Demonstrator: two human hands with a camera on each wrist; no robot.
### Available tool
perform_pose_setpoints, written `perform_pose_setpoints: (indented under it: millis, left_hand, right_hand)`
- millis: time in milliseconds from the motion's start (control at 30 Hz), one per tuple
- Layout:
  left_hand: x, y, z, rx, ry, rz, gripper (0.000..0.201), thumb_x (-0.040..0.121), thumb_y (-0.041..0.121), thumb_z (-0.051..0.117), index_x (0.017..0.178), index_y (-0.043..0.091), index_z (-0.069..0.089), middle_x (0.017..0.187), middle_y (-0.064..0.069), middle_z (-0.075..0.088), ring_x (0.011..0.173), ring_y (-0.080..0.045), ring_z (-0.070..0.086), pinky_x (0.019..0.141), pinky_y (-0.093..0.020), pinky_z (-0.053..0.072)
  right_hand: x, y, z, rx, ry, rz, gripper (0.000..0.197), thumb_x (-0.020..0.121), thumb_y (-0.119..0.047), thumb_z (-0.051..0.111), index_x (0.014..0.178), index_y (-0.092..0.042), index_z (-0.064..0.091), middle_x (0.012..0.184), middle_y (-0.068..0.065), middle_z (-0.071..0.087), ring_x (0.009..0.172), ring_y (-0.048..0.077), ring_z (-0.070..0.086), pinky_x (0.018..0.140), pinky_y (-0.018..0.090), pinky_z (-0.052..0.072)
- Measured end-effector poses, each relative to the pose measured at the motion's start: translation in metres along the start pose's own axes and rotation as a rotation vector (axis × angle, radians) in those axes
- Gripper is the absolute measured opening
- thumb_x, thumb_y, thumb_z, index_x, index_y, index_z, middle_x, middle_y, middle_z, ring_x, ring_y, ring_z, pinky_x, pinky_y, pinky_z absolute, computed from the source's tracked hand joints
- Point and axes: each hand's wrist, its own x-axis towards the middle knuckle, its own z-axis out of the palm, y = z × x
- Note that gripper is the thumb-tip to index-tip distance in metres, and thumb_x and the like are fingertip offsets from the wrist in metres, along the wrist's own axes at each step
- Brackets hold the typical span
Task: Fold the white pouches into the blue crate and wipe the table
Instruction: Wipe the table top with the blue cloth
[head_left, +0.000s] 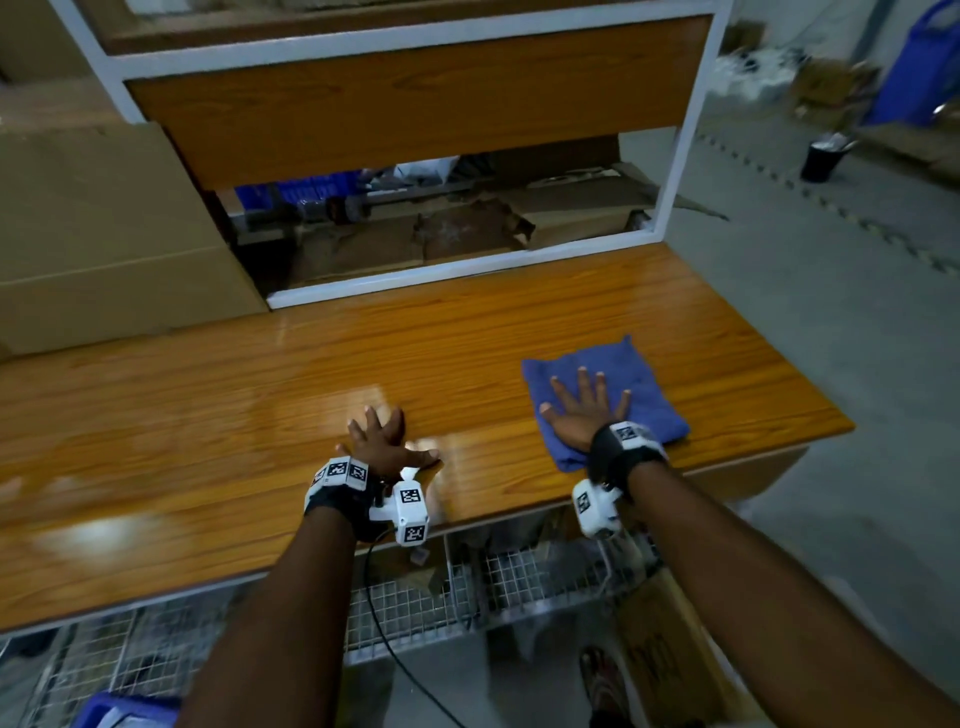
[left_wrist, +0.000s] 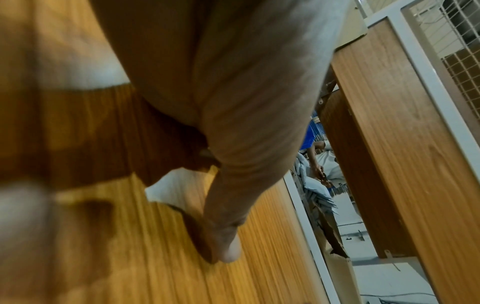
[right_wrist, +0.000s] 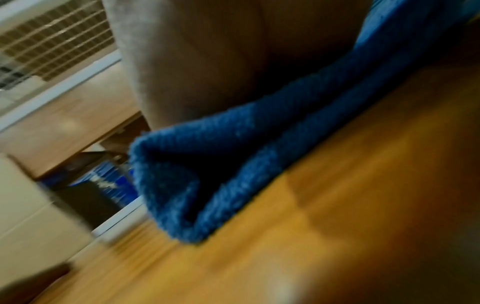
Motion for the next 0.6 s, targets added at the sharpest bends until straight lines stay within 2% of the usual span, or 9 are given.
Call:
perform_pose_setpoints:
  millis: [133, 267, 467, 600]
  left_hand:
    - [-0.007, -0.003, 0.003, 0.016, 0.014, 0.010, 0.113, 0.073, 0.077, 0.061, 0.157, 0.038, -0.003, 0.162, -0.004, -0.025, 0.146, -0.037, -0.027, 0.116, -0.066, -0.009]
    - [-0.010, -0.007, 0.005, 0.011, 0.019, 0.023, 0.111, 0.075, 0.076, 0.062, 0.157, 0.038, -0.002, 0.162, -0.003, -0.025, 0.146, -0.037, -0.027, 0.116, -0.066, -0.010]
    - [-0.017, -0.016, 0.011, -0.003, 0.034, 0.009, 0.113, 0.072, 0.076, 0.065, 0.157, 0.040, 0.000, 0.162, -0.001, -0.024, 0.146, -0.037, -0.027, 0.115, -0.065, -0.010]
    - [-0.030, -0.025, 0.020, -0.022, 0.071, 0.026, 0.110, 0.073, 0.074, 0.066, 0.157, 0.038, 0.005, 0.163, -0.001, -0.022, 0.147, -0.035, -0.025, 0.117, -0.060, -0.011]
  right_hand:
    - [-0.034, -0.048, 0.027, -0.066, -0.032, -0.119, 0.068, 0.092, -0.073, 0.016, 0.151, -0.048, -0.005, 0.161, -0.006, -0.024, 0.148, 0.023, -0.023, 0.112, 0.064, -0.013]
    - [-0.051, -0.035, 0.023, -0.086, -0.040, -0.134, 0.066, 0.093, -0.073, 0.018, 0.151, -0.049, -0.003, 0.161, -0.008, -0.022, 0.149, 0.021, -0.021, 0.113, 0.062, -0.013]
    - [-0.055, 0.039, 0.008, -0.009, 0.003, 0.084, 0.068, 0.093, -0.073, 0.019, 0.152, -0.047, -0.004, 0.162, -0.005, -0.020, 0.149, 0.025, -0.019, 0.112, 0.065, -0.008]
    - [-0.057, 0.042, 0.009, 0.048, 0.031, 0.188, 0.070, 0.092, -0.073, 0.018, 0.153, -0.045, -0.003, 0.162, 0.000, -0.021, 0.148, 0.029, -0.021, 0.111, 0.067, -0.011]
